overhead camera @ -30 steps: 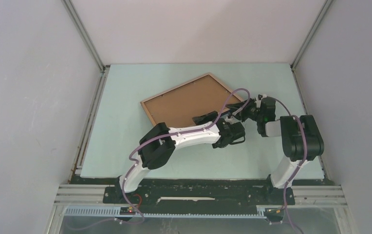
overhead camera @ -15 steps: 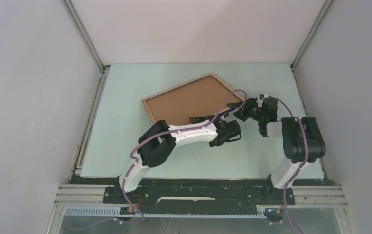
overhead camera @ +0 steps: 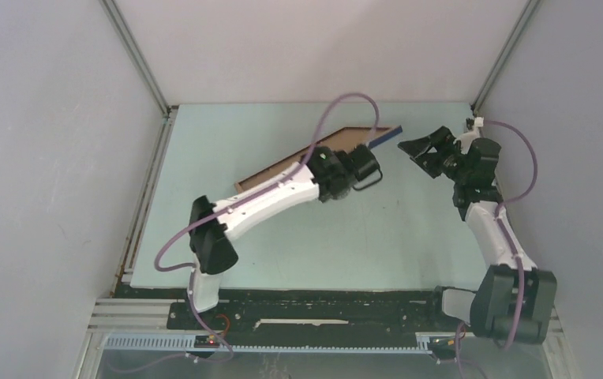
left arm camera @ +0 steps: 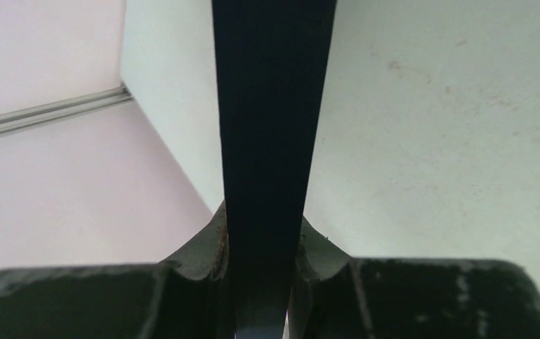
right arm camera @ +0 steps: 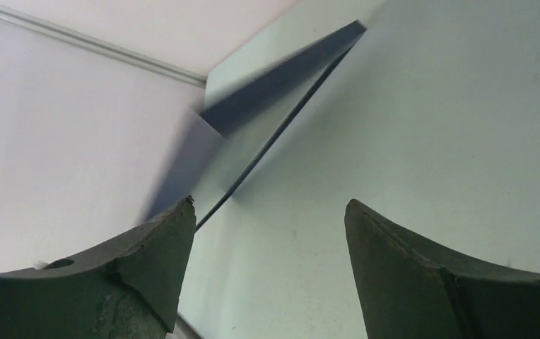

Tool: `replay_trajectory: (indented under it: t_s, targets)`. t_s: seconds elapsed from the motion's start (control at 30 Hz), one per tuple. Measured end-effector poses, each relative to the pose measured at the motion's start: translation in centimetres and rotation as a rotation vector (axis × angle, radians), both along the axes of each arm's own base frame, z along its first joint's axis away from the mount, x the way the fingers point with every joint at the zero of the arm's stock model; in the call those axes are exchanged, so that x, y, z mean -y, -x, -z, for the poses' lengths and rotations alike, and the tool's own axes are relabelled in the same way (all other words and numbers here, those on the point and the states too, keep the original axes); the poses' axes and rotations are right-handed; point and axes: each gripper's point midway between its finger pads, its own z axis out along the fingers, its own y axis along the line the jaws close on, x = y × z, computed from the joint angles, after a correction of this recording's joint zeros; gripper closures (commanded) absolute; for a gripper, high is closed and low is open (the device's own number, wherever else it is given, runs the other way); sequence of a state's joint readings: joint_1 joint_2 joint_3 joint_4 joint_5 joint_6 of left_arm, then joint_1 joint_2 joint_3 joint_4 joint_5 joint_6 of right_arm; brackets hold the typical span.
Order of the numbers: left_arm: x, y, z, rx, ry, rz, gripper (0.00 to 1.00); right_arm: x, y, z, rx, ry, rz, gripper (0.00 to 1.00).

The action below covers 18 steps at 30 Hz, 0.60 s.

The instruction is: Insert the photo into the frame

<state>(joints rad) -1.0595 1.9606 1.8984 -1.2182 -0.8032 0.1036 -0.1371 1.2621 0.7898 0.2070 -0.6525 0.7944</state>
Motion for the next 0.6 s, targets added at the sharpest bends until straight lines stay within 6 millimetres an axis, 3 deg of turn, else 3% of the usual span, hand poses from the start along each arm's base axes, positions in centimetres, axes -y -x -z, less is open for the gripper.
replay_trajectory:
  t_s: [0.1,0.3,0.47,0.6]
  targets:
    - [0.1,-0.4,-4.0,-0.044,0.160,-0.002,1.00,0.9,1.1,-1.1,0.035,0.085,0.032,0.16]
    - [-2.4,-0.5,-10.3,-0.078,0.511,-0.045,1.00,3.0,2.1,0.9,-0.045,0.152,0.092,0.19]
    - [-4.2,-0.6,-13.0,-0.135,0.746,-0.081,1.00,3.2,2.0,2.5,-0.100,0.143,0.087,0.20]
    - [-3.1,0.3,-13.4,-0.207,0.788,0.006,1.00,3.1,2.1,3.1,-0.127,0.136,0.080,0.20]
